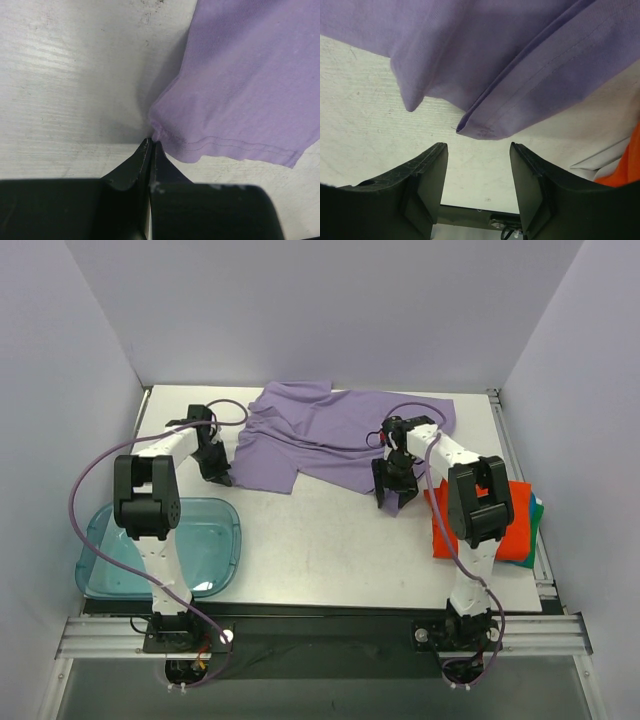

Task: Fold and stack the t-shirts
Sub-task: Flatten out the tshirt

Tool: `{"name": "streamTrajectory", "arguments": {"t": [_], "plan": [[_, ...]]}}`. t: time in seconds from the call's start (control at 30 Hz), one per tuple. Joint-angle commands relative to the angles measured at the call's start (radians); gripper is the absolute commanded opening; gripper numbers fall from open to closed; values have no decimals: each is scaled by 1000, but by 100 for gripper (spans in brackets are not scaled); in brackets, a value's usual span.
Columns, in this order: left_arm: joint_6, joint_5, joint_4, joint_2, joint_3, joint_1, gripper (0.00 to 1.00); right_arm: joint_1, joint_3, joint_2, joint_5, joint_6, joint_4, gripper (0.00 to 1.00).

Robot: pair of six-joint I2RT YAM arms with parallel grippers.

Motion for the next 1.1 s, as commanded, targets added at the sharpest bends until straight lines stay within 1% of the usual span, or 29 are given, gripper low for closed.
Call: {"name": "streamTrajectory", "arguments": {"t": [0.0, 0.6, 0.87, 1.07], "plan": [[-15, 23, 32, -61, -14, 10, 0, 18, 0, 13, 36, -23, -40, 52], [-45, 34, 45, -77, -32, 10, 0, 54, 21, 30, 72, -53, -32, 39], [-46, 34, 50, -81, -46, 8, 0, 77, 23, 44, 74, -66, -26, 36], [-43, 34, 47, -80, -43, 10, 0, 83, 32, 62, 115, -64, -29, 35]]}}
